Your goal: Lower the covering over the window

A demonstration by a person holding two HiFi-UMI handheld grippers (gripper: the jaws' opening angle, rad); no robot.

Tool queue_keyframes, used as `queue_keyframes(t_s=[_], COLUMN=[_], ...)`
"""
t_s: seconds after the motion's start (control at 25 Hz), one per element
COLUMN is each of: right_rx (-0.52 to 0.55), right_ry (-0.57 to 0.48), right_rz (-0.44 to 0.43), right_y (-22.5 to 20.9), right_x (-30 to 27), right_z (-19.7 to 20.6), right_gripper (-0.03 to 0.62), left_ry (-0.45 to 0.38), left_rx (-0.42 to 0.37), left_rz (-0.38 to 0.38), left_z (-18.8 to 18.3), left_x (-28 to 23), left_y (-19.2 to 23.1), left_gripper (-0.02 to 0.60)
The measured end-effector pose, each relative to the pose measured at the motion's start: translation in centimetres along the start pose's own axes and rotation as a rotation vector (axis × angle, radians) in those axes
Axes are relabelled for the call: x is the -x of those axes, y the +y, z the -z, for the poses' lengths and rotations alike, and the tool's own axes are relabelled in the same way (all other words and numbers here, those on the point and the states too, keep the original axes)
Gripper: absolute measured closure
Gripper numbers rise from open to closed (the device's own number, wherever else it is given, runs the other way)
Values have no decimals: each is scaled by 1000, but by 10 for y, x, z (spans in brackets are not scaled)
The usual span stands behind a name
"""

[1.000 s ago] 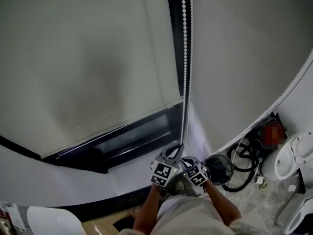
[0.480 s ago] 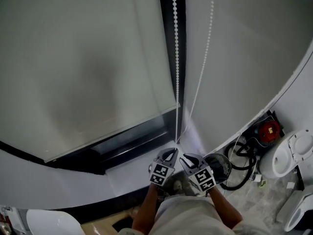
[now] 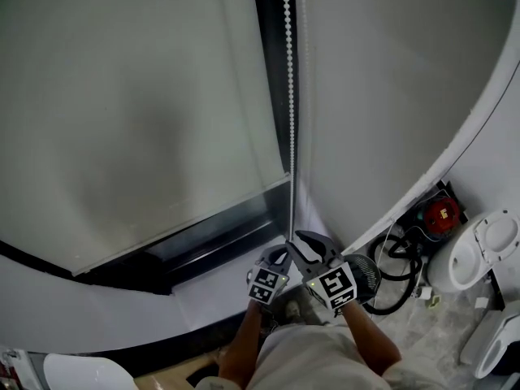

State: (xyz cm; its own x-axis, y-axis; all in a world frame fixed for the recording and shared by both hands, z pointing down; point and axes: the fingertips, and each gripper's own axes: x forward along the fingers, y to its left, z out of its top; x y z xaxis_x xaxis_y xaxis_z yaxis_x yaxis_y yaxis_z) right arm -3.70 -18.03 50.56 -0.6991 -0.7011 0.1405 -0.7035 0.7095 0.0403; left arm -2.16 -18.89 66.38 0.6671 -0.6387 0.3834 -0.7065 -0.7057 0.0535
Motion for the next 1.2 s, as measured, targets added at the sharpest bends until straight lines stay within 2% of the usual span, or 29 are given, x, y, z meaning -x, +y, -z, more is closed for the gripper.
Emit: queue_keyframes(t_s=[0.12, 0.2, 0.4, 0.88, 1.2], right_rx=[17, 13, 13, 14, 35], right_ry=[-4, -11, -31, 64, 63], right_rz=[25, 40, 31, 25, 37], right_y=[-7, -9, -7, -5, -7], right_x=[-10, -11, -12, -21, -20], right_z=[-5, -6, -5, 40, 37], right_gripper=[476, 573, 578, 578, 574], left_ry=[-2, -5, -4, 70, 53], left_rx=[-2, 0, 2, 71, 68], left_rz=[9, 13, 19, 34, 17], left_z=[-1, -1, 2, 52, 46], left_x=[-1, -2, -2, -8, -4], left_y=[-4, -5, -4, -10, -9], left_gripper=[565, 565, 563, 561, 558])
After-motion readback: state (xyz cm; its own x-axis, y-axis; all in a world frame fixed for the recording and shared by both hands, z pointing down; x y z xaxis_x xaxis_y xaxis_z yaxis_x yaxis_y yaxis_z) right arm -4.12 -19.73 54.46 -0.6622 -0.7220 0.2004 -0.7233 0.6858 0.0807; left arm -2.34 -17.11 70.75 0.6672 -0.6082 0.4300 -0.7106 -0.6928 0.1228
